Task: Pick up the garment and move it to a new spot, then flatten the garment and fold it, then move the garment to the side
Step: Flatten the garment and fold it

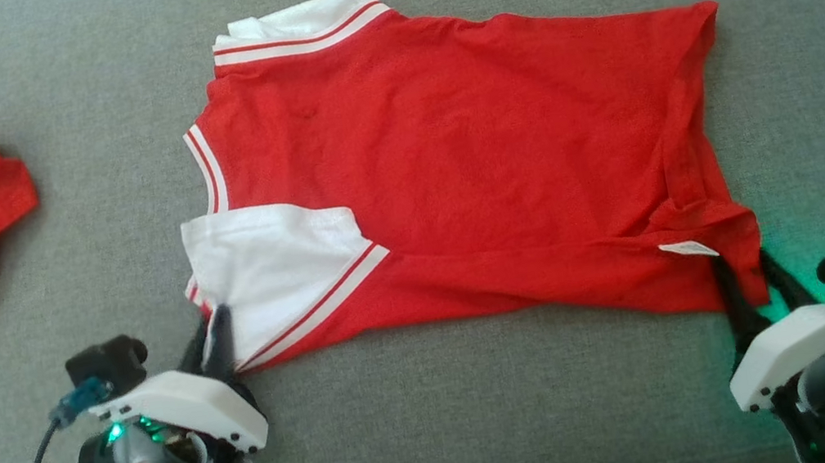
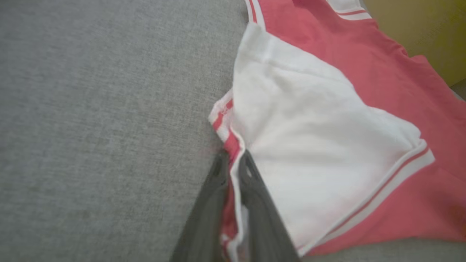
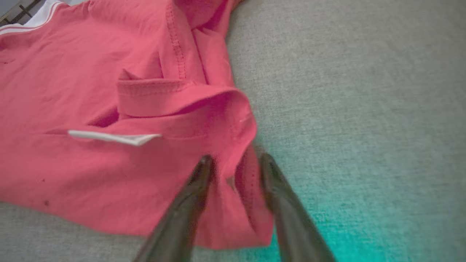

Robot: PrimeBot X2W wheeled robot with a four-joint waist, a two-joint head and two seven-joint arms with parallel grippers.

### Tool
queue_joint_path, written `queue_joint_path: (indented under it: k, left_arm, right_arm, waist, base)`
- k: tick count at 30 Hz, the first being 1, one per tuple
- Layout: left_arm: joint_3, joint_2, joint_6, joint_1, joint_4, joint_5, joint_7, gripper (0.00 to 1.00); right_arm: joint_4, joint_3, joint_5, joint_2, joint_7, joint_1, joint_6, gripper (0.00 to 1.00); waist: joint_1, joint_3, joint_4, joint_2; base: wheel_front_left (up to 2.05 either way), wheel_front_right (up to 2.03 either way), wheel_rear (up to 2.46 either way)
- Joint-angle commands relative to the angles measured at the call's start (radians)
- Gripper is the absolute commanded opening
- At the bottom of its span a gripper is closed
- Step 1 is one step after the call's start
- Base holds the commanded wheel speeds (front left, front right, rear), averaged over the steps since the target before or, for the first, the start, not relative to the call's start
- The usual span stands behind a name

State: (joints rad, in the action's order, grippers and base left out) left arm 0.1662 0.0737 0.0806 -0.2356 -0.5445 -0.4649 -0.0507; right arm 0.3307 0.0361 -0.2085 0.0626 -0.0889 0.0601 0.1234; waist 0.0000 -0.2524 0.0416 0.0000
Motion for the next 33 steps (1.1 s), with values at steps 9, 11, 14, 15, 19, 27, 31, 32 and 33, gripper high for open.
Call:
queue_joint_path:
  k: [9, 11, 14, 15, 19, 27, 31, 32, 33]
  left_arm:
    - [-0.009, 0.014, 0.018, -0.003, 0.028, -0.013, -0.004, 0.00]
    - [-0.014, 0.018, 0.015, 0.017, 0.060, -0.014, -0.023, 0.00]
    - [-0.027, 0.023, 0.003, 0.061, 0.116, -0.021, -0.042, 0.00]
    - [-0.031, 0.026, -0.002, 0.079, 0.137, -0.023, -0.046, 0.00]
    - [-0.037, 0.033, -0.022, 0.152, 0.223, -0.031, -0.031, 0.00]
    - [-0.031, 0.041, -0.069, 0.288, 0.355, -0.043, 0.043, 0.00]
    - [-0.018, 0.045, -0.083, 0.314, 0.379, -0.035, 0.063, 0.21]
    - [-0.016, 0.045, -0.090, 0.312, 0.379, -0.029, 0.061, 1.00]
    - [-0.015, 0.045, -0.093, 0.308, 0.380, -0.023, 0.053, 1.00]
  right_arm:
    - [-0.045, -0.041, -0.038, -0.010, -0.019, 0.010, 0.007, 0.00]
    - [-0.061, -0.036, -0.043, -0.008, -0.029, 0.003, 0.007, 0.00]
    - [-0.090, -0.026, -0.054, 0.004, -0.049, -0.019, 0.007, 0.00]
    - [-0.100, -0.023, -0.057, 0.008, -0.057, -0.029, 0.007, 0.00]
    - [-0.146, -0.002, -0.070, 0.019, -0.097, -0.082, 0.007, 0.00]
    - [-0.215, 0.048, -0.081, 0.032, -0.160, -0.182, 0.007, 0.00]
    - [-0.223, 0.050, -0.092, 0.027, -0.170, -0.199, 0.007, 0.44]
    - [-0.226, 0.048, -0.097, 0.025, -0.171, -0.202, 0.007, 1.00]
    - [-0.231, 0.049, -0.103, 0.022, -0.169, -0.205, 0.007, 1.00]
  waist:
    - [0.0000, 0.006, 0.004, 0.0000]
    - [0.0000, 0.016, 0.007, 0.0000]
    - [0.0000, 0.034, 0.015, 0.0000]
    - [0.0000, 0.041, 0.017, 0.0000]
    - [0.0000, 0.066, 0.029, 0.0000]
    - [0.0000, 0.108, 0.027, 0.0000]
    - [0.0000, 0.119, 0.029, 0.0000]
    - [0.0000, 0.121, 0.030, 0.0000]
    - [0.0000, 0.123, 0.030, 0.0000]
  base:
    - [0.00, 0.00, 0.00]
    - [0.00, 0.00, 0.00]
    - [0.00, 0.00, 0.00]
    - [0.00, 0.00, 0.00]
    - [0.00, 0.00, 0.00]
    - [0.00, 0.00, 0.00]
    - [0.00, 0.00, 0.00]
    - [0.00, 0.00, 0.00]
    - [0.00, 0.00, 0.00]
